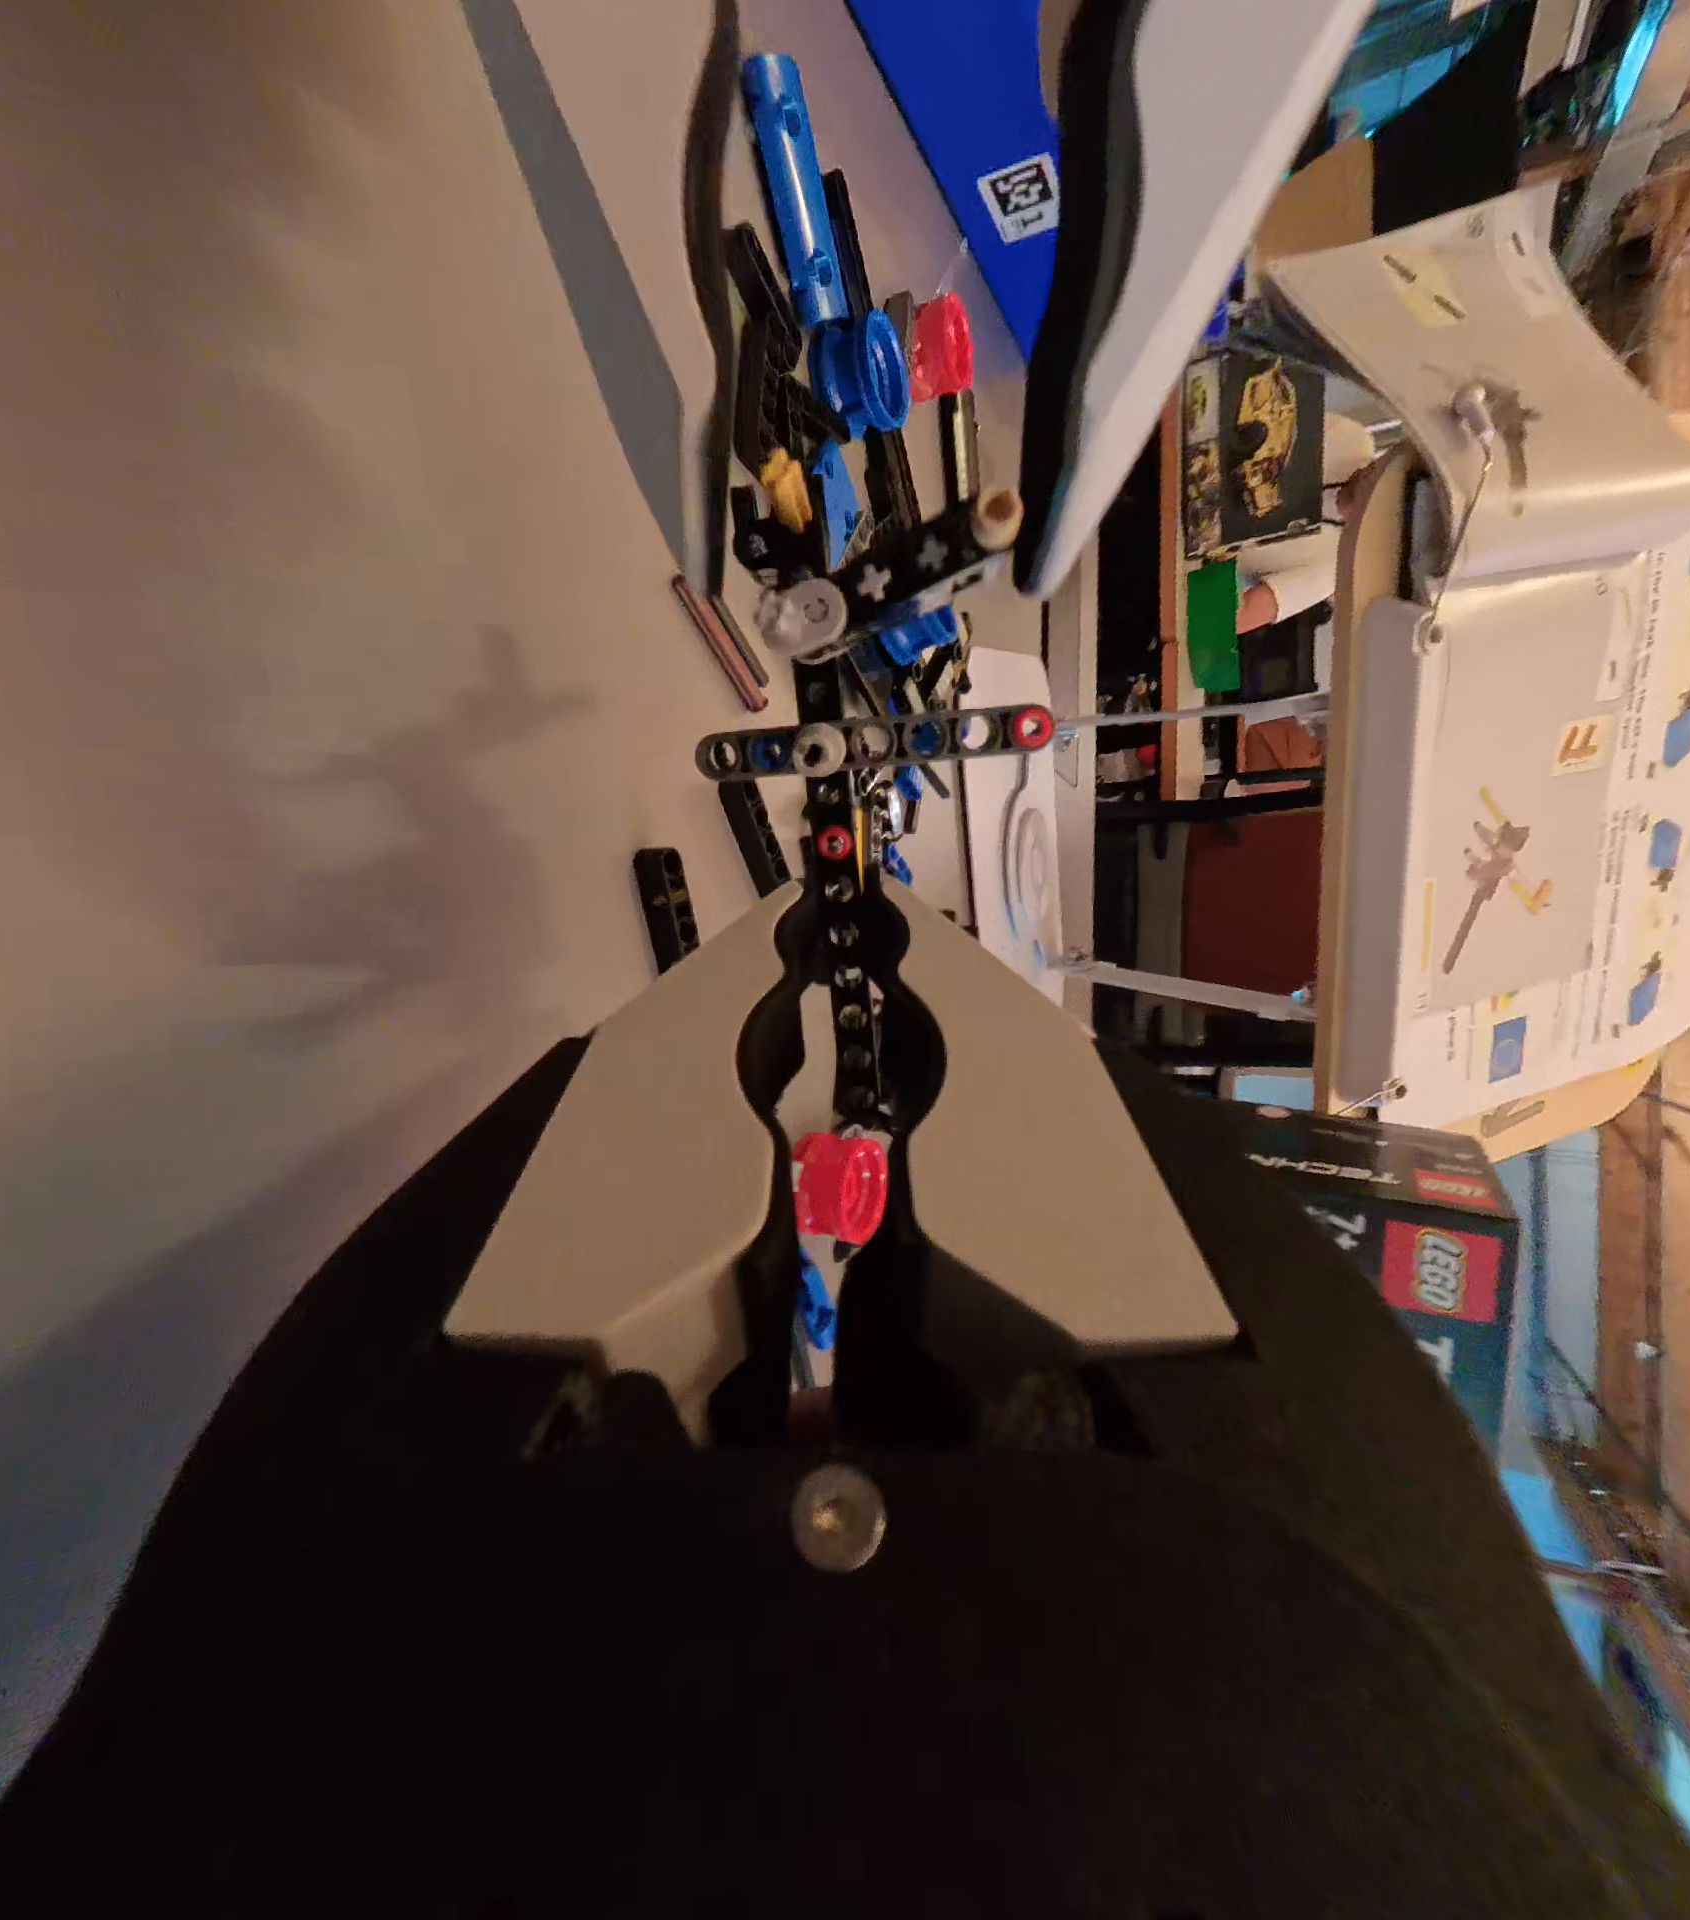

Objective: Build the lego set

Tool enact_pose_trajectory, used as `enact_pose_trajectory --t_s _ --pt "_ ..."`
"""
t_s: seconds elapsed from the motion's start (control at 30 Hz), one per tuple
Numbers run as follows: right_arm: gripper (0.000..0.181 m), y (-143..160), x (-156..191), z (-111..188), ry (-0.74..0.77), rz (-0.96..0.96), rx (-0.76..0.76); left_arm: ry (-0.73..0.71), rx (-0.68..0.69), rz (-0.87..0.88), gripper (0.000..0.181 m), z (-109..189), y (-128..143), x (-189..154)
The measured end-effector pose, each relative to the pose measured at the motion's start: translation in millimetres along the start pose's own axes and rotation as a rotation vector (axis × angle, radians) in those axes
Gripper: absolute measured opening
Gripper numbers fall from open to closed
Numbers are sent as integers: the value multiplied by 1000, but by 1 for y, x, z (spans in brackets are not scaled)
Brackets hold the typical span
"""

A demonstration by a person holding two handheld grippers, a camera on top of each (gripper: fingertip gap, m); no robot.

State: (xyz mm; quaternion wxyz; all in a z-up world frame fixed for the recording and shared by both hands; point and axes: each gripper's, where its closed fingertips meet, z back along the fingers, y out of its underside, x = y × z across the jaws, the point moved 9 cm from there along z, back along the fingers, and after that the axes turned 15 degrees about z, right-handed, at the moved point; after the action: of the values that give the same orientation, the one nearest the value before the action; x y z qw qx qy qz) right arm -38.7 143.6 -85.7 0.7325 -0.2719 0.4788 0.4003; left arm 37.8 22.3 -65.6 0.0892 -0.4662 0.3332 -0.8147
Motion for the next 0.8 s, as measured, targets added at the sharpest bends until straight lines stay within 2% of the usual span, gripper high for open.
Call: enact_pose_trajectory --t_s 0.33,0.6,0.8 --pt "6 -8 10 -12 -87 -76 -9 18 79 20 30 7 21 -6" --pt "5 -25 18 -22 -109 -51 29 -5 169 -31 32 12 39 -12" --pt "10 -27 20 -21 -123 -46 28 -3 216 -36 32 18 51 -16"
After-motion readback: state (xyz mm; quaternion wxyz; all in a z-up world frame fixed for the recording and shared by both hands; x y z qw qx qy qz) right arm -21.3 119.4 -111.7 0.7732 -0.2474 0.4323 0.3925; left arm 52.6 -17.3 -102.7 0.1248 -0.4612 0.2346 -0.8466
